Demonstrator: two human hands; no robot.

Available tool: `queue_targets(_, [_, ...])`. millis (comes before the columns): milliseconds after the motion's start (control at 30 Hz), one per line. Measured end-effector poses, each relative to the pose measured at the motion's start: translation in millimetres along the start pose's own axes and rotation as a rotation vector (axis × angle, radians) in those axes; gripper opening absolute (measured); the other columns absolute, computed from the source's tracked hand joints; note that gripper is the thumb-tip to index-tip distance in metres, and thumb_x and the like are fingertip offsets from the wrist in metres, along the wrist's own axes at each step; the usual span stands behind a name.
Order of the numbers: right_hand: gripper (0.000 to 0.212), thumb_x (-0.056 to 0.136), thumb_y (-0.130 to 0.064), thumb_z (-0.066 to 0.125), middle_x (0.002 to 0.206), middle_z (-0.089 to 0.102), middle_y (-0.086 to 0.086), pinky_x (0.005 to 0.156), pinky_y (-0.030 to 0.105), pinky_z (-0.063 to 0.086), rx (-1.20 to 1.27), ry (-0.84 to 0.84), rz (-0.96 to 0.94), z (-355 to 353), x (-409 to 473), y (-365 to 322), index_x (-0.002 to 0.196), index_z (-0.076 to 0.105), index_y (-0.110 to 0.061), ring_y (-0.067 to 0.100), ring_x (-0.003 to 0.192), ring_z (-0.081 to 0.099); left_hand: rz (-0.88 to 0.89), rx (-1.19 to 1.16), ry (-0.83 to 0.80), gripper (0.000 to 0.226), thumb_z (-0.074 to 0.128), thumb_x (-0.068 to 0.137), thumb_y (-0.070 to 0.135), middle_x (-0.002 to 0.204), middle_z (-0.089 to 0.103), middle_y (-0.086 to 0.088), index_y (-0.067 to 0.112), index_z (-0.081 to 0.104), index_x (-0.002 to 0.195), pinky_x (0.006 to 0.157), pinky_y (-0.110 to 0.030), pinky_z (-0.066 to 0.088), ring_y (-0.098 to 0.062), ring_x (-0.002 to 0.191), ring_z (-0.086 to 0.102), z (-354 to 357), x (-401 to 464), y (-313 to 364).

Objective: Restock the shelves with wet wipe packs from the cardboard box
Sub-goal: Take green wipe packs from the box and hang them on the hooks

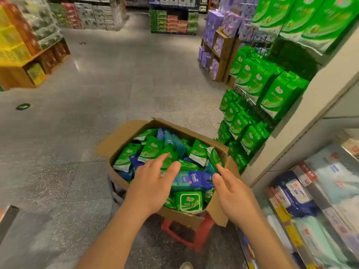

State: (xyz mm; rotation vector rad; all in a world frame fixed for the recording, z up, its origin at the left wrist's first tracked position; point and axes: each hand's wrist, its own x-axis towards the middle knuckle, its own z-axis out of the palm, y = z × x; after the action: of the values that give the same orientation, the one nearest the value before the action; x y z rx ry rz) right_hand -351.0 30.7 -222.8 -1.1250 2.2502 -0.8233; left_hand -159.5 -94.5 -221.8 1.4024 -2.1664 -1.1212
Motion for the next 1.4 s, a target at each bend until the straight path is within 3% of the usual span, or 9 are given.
queue_targets(233, [0.053,0.104,-0.055,0.039,0.158,0.044,-0.010,0.101,0.022,0.042,0.116,-0.075,0.061,-4.9,68.6,23.3,0.156,0.035,-0.044,0.009,0.140,0.045,-0.110,0.006,-0.053,0.102,0.020,0.071,0.093,0.161,0.039,0.013,0.038,0.041,0.154,0.123,-0.042,0.026,-0.012,0.148,0.033,13.0,60.0,10.4])
queue_targets(333, [0.054,0.103,-0.057,0.039,0.148,0.055,-0.003,0.069,0.006,0.042,0.134,-0.131,0.114,-4.9,87.6,36.2,0.155,0.033,-0.047,0.007,0.113,0.054,-0.169,0.013,-0.072,0.081,0.030,0.090,0.085,0.160,0.040,0.012,0.036,0.042,0.154,0.122,-0.039,0.025,-0.013,0.148,0.033,24.4,72.1,5.4])
queue_targets(400, [0.054,0.102,-0.057,0.039,0.148,0.056,0.000,0.063,0.000,0.041,0.154,-0.155,0.138,-4.5,96.7,42.8,0.155,0.033,-0.048,0.007,0.110,0.052,-0.197,-0.003,-0.067,0.068,0.032,0.098,0.069,0.159,0.042,0.011,0.032,0.043,0.154,0.119,-0.034,0.025,-0.011,0.147,0.035,30.3,78.3,1.3])
queue_targets(600, [0.051,0.103,-0.056,0.040,0.153,0.051,-0.006,0.089,0.020,0.036,0.198,-0.179,0.197,2.4,112.9,63.6,0.153,0.036,-0.047,0.014,0.136,0.051,-0.210,0.010,-0.076,0.058,0.034,0.104,0.055,0.155,0.046,0.011,0.026,0.047,0.152,0.110,-0.025,0.027,-0.007,0.142,0.039,42.9,100.3,0.9])
queue_targets(900, [0.056,0.103,-0.053,0.045,0.145,0.056,-0.001,0.099,0.029,0.043,0.163,-0.294,0.374,39.8,135.7,76.0,0.155,0.039,-0.031,0.017,0.130,0.055,-0.217,-0.184,-0.145,0.032,0.046,0.103,0.052,0.126,0.064,0.021,0.041,0.061,0.128,0.101,-0.026,0.041,-0.001,0.121,0.057,64.9,127.1,-19.8])
queue_targets(1033, [0.049,0.105,-0.046,0.048,0.124,0.061,-0.003,0.091,0.026,0.038,0.169,-0.288,0.490,60.9,142.8,82.7,0.149,0.047,-0.024,0.015,0.117,0.056,-0.233,-0.067,-0.270,0.037,0.054,0.103,0.045,0.125,0.062,0.019,0.035,0.058,0.138,0.088,-0.021,0.041,-0.004,0.117,0.059,75.0,145.5,-46.8])
queue_targets(1133, [0.051,0.102,-0.049,0.053,0.128,0.062,-0.003,0.103,0.036,0.047,0.277,-0.214,0.645,82.5,143.1,94.1,0.144,0.052,-0.021,0.019,0.119,0.061,-0.214,0.052,-0.430,0.045,0.054,0.102,0.046,0.138,0.062,0.010,0.030,0.054,0.145,0.100,-0.028,0.043,-0.009,0.122,0.059,87.1,163.9,-71.2])
queue_targets(1267, [0.045,0.101,-0.039,0.057,0.090,0.058,0.002,0.074,0.036,0.047,0.519,-0.137,0.861,113.0,142.4,97.4,0.134,0.054,-0.008,0.021,0.087,0.059,-0.136,0.177,-0.614,0.041,0.055,0.102,0.042,0.128,0.067,-0.005,0.015,0.062,0.132,0.095,-0.035,0.044,-0.023,0.116,0.061,98.6,179.7,-97.8])
queue_targets(1400, [0.077,0.077,-0.061,0.066,0.112,0.067,0.003,0.072,0.040,0.060,0.557,-0.047,0.958,137.0,151.5,91.1,0.136,0.049,-0.014,0.026,0.091,0.069,-0.003,0.310,-0.697,0.033,0.053,0.102,0.045,0.109,0.056,0.001,0.021,0.061,0.124,0.087,-0.030,0.029,-0.019,0.106,0.046,98.3,184.7,-117.9])
